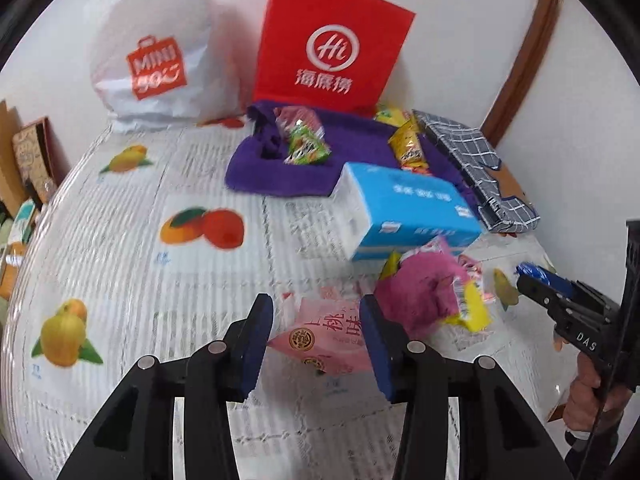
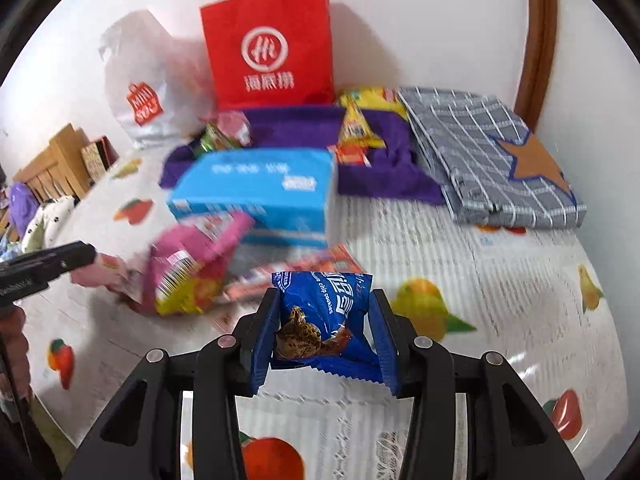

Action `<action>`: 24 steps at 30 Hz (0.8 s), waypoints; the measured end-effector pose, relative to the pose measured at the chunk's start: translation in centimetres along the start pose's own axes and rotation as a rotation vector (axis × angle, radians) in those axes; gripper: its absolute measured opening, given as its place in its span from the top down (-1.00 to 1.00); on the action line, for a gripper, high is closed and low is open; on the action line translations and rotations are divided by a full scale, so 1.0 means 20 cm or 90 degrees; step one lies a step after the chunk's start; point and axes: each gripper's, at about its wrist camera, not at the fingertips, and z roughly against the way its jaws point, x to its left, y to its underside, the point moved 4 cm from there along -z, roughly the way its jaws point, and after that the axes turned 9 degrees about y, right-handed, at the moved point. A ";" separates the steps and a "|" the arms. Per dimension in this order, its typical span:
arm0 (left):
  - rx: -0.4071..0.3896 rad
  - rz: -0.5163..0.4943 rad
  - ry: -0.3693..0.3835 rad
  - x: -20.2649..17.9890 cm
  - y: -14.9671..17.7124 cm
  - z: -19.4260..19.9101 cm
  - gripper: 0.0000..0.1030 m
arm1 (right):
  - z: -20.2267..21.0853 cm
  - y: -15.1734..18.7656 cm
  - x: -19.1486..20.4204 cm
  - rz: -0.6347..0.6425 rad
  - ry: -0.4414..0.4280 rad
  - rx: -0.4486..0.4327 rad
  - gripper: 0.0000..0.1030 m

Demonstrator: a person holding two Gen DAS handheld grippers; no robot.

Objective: Organize snacks
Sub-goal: 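Grasp the pink peach packet with the left tool while the right tool holds the blue packet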

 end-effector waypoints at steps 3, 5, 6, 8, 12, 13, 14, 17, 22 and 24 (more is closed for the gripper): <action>0.006 0.000 -0.006 0.01 -0.01 -0.01 0.17 | 0.01 -0.06 0.02 0.005 -0.002 -0.011 0.14; 0.011 0.007 -0.003 0.03 0.00 -0.02 0.17 | 0.01 -0.07 0.02 0.005 -0.003 -0.014 0.14; 0.012 0.010 -0.003 0.04 0.01 -0.02 0.17 | 0.01 -0.08 0.02 0.005 -0.004 -0.015 0.14; 0.012 0.014 0.000 0.05 0.01 -0.01 0.17 | 0.01 -0.08 0.02 0.002 -0.006 -0.015 0.14; 0.012 0.008 0.038 0.03 0.03 -0.02 0.16 | 0.01 -0.09 0.02 -0.002 -0.014 -0.013 0.14; 0.010 0.007 0.043 0.02 0.02 -0.03 0.16 | 0.01 -0.09 0.02 -0.002 -0.014 -0.014 0.14; 0.009 0.004 0.048 0.01 0.01 -0.04 0.15 | 0.01 -0.09 0.03 -0.002 -0.015 -0.014 0.14; 0.015 -0.008 0.034 -0.01 -0.01 -0.08 0.19 | 0.00 -0.08 0.03 0.000 -0.015 -0.010 0.14; 0.046 -0.037 0.028 -0.02 0.03 -0.15 0.12 | 0.00 -0.07 0.01 0.002 -0.009 -0.008 0.14; 0.046 -0.046 0.015 -0.01 0.05 -0.16 0.10 | 0.00 -0.06 0.00 -0.002 -0.010 -0.007 0.14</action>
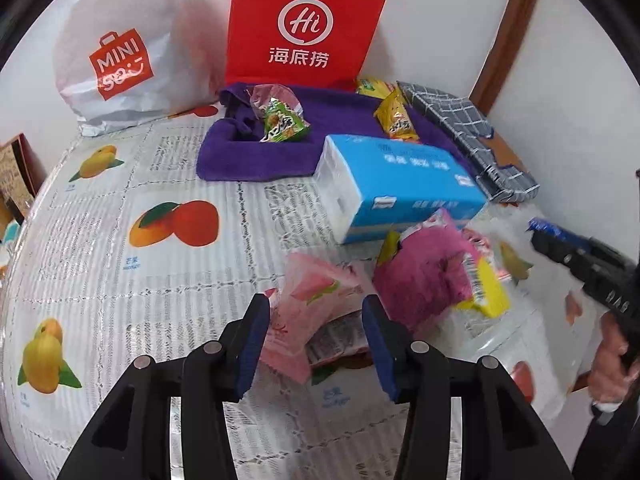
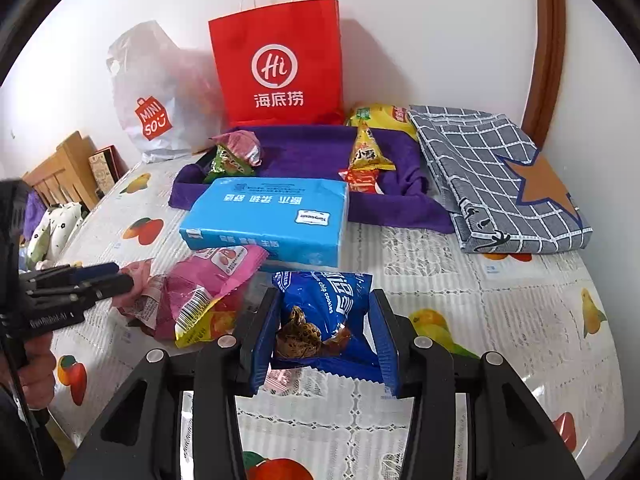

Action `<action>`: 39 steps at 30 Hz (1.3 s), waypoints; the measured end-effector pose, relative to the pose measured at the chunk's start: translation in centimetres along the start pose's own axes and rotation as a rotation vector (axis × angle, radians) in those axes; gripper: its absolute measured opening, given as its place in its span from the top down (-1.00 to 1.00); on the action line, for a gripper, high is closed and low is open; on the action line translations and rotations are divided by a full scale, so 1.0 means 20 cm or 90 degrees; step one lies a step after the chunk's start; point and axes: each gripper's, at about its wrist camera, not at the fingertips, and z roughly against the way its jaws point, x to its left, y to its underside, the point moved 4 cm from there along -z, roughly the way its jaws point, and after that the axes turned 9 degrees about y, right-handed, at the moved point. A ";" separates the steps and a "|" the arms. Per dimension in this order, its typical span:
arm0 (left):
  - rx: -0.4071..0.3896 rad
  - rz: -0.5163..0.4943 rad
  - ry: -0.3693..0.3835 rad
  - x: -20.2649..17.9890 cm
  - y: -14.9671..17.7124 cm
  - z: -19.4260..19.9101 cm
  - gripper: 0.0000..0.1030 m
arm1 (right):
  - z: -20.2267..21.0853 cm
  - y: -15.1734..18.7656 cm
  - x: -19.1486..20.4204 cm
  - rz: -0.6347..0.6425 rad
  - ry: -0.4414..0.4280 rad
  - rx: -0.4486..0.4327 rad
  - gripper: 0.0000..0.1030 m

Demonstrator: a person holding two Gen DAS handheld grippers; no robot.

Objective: Organize snacks
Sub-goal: 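Grasp the pink peach packet with the left tool while the right tool holds the blue packet, then carry the pink packet and blue packet onto the purple towel with both tools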

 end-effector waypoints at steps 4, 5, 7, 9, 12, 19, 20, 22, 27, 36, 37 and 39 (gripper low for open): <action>0.015 0.022 -0.002 0.06 0.00 -0.05 0.05 | -0.02 0.00 0.00 -0.003 0.002 0.005 0.14; 0.021 0.025 -0.005 0.07 0.00 -0.06 0.04 | -0.02 0.00 0.00 -0.003 0.000 0.006 0.14; 0.025 0.030 -0.007 0.10 0.00 -0.10 0.04 | -0.02 0.00 0.00 -0.001 -0.001 0.004 0.14; 0.012 0.035 -0.003 0.11 -0.01 -0.11 0.10 | -0.02 0.00 0.01 0.002 -0.001 0.004 0.14; 0.005 0.029 -0.010 0.11 -0.03 -0.09 0.42 | -0.03 0.00 0.01 0.005 0.004 0.005 0.14; -0.020 0.014 0.012 0.03 -0.08 0.04 0.47 | -0.01 -0.02 -0.01 0.000 0.005 -0.002 0.14; -0.025 0.012 0.012 0.02 -0.09 0.06 0.47 | -0.01 -0.03 -0.01 -0.001 0.004 -0.005 0.14; -0.032 0.015 0.029 -0.02 -0.12 0.09 0.47 | 0.00 -0.06 -0.01 -0.003 0.002 -0.009 0.14; -0.037 0.014 0.069 -0.12 -0.21 0.12 0.47 | 0.02 -0.14 0.00 0.000 -0.008 -0.025 0.14; -0.045 0.005 0.070 -0.23 -0.46 0.10 0.47 | 0.00 -0.41 0.02 0.012 0.006 -0.046 0.14; -0.049 0.005 0.066 -0.24 -0.50 0.10 0.47 | -0.02 -0.45 0.02 0.016 0.008 -0.048 0.14; -0.055 0.005 0.057 -0.23 -0.57 0.10 0.47 | -0.04 -0.52 0.03 0.020 0.010 -0.053 0.14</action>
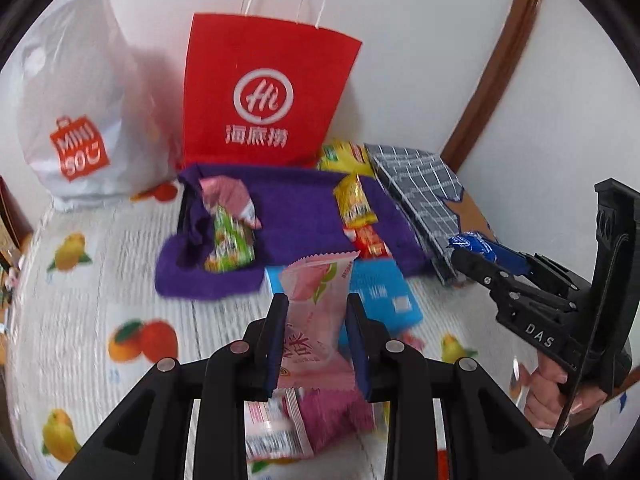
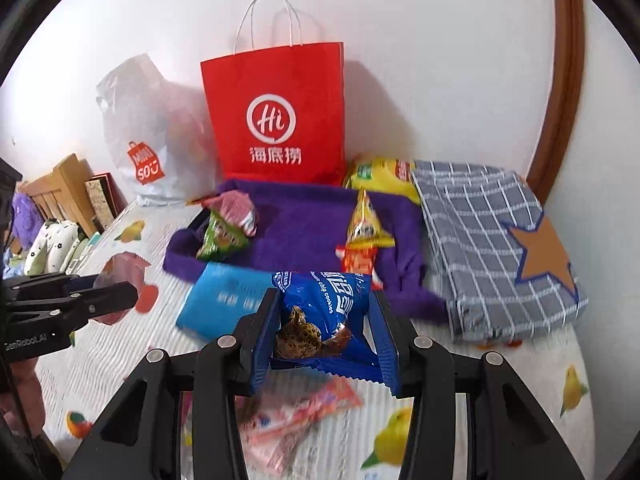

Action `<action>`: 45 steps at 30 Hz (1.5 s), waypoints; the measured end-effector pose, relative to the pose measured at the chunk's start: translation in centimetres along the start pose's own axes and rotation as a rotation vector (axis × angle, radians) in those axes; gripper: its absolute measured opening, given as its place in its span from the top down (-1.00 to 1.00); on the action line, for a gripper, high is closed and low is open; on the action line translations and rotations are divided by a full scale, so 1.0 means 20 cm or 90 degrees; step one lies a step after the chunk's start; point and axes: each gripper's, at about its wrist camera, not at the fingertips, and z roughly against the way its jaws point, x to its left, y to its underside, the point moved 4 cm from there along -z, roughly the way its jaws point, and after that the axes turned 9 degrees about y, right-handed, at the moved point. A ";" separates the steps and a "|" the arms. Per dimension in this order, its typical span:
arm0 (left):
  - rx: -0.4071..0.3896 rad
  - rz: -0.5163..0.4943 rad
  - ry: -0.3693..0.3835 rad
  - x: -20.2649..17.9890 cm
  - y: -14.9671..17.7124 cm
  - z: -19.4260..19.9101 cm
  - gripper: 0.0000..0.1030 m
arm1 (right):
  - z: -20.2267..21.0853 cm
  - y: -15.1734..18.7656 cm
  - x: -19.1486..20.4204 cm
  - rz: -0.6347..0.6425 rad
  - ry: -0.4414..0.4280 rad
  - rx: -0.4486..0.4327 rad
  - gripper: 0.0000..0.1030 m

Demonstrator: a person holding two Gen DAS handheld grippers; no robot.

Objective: Organize snacks
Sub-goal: 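Carry the pink packet and blue packet onto the purple towel with both tools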

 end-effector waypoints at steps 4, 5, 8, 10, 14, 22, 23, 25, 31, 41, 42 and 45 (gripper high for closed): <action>-0.016 0.002 -0.025 0.04 -0.16 -0.03 0.47 | -0.09 -0.16 0.02 0.009 -0.001 -0.015 0.14; -0.017 0.003 -0.030 0.05 -0.20 -0.04 0.47 | -0.11 -0.20 0.03 0.012 -0.001 -0.019 0.14; -0.022 -0.003 -0.056 0.10 -0.31 -0.09 0.47 | -0.18 -0.30 0.04 0.012 -0.007 -0.029 0.14; -0.024 -0.006 -0.068 0.13 -0.37 -0.13 0.47 | -0.25 -0.37 0.04 0.010 -0.012 -0.027 0.14; -0.015 -0.014 -0.095 0.19 -0.49 -0.25 0.47 | -0.38 -0.46 0.05 0.018 -0.008 -0.024 0.14; 0.000 -0.018 -0.107 0.32 -0.59 -0.46 0.47 | -0.64 -0.51 0.10 0.030 -0.014 -0.020 0.14; 0.017 -0.012 -0.111 0.35 -0.58 -0.51 0.46 | -0.67 -0.49 0.11 0.039 -0.011 -0.009 0.14; 0.035 -0.005 -0.113 0.38 -0.56 -0.56 0.47 | -0.73 -0.46 0.12 0.060 0.000 0.004 0.14; 0.068 0.003 -0.119 0.41 -0.51 -0.64 0.46 | -0.85 -0.40 0.11 0.077 0.002 0.050 0.14; 0.090 0.023 -0.127 0.47 -0.50 -0.68 0.46 | -0.94 -0.34 0.12 0.098 -0.004 0.100 0.13; 0.091 0.024 -0.125 0.47 -0.50 -0.68 0.46 | -0.94 -0.33 0.12 0.100 -0.002 0.102 0.13; 0.096 0.022 -0.125 0.46 -0.50 -0.70 0.46 | -0.96 -0.32 0.12 0.101 0.001 0.113 0.12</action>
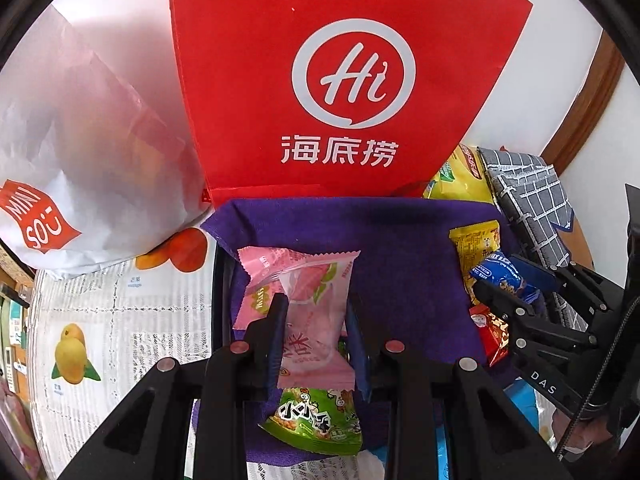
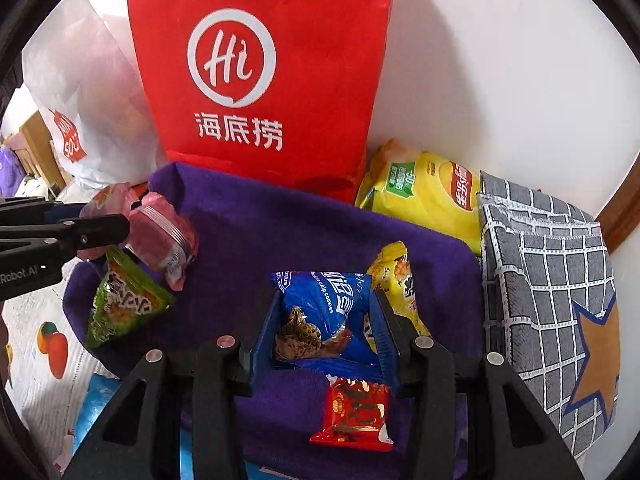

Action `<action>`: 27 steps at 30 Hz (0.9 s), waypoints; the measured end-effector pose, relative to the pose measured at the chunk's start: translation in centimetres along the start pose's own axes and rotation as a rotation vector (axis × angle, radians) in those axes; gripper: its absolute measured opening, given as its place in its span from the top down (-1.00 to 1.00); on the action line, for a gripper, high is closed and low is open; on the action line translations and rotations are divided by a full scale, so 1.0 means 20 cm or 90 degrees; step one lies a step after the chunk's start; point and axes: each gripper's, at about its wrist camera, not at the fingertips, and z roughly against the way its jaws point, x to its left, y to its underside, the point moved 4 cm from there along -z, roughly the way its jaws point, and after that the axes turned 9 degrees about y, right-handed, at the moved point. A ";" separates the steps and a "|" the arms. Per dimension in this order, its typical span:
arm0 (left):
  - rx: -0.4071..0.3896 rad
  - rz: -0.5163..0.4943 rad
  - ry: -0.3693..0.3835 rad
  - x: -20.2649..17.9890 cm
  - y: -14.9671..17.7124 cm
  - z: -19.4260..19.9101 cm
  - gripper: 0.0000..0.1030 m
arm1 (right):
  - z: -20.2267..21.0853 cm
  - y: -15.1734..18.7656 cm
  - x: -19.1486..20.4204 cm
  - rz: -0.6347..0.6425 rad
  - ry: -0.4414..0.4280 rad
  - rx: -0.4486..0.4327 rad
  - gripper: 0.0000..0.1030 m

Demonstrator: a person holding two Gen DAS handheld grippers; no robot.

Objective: Organize snacks
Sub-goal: 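Carry the pink packet and blue packet onto the purple towel with both tools, then open both tools to drop the packets onto the towel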

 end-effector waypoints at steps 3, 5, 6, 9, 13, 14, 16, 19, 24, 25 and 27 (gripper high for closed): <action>0.006 -0.004 0.002 -0.01 0.00 -0.02 0.46 | -0.01 0.01 0.00 0.003 0.003 0.008 0.12; 0.009 -0.005 0.004 -0.02 0.00 -0.02 0.46 | -0.02 0.01 0.00 0.006 0.004 0.011 0.12; 0.012 -0.003 0.010 -0.02 0.01 -0.03 0.46 | -0.02 0.01 0.00 0.007 0.007 0.012 0.12; 0.019 -0.001 0.036 -0.03 0.01 -0.04 0.46 | -0.02 0.01 -0.01 0.005 0.007 0.018 0.12; 0.025 0.000 0.033 -0.03 0.01 -0.05 0.46 | -0.02 0.01 -0.01 0.002 0.004 0.019 0.12; 0.025 0.000 0.033 -0.03 0.02 -0.05 0.46 | -0.01 0.01 -0.01 0.004 0.002 0.019 0.11; 0.025 0.000 0.032 -0.03 0.02 -0.06 0.46 | 0.00 0.01 -0.01 0.004 0.004 0.015 0.08; 0.027 -0.001 0.035 -0.04 0.02 -0.06 0.46 | 0.01 0.00 -0.01 0.007 0.004 0.015 0.03; 0.029 -0.002 0.031 -0.03 0.03 -0.07 0.43 | 0.05 -0.02 -0.03 0.004 0.007 -0.005 -0.10; 0.029 -0.003 0.031 -0.03 0.03 -0.07 0.43 | 0.07 -0.02 -0.03 0.004 0.009 -0.012 -0.10; 0.030 -0.003 0.032 -0.04 0.03 -0.07 0.44 | 0.08 -0.03 -0.04 0.002 0.011 -0.020 -0.10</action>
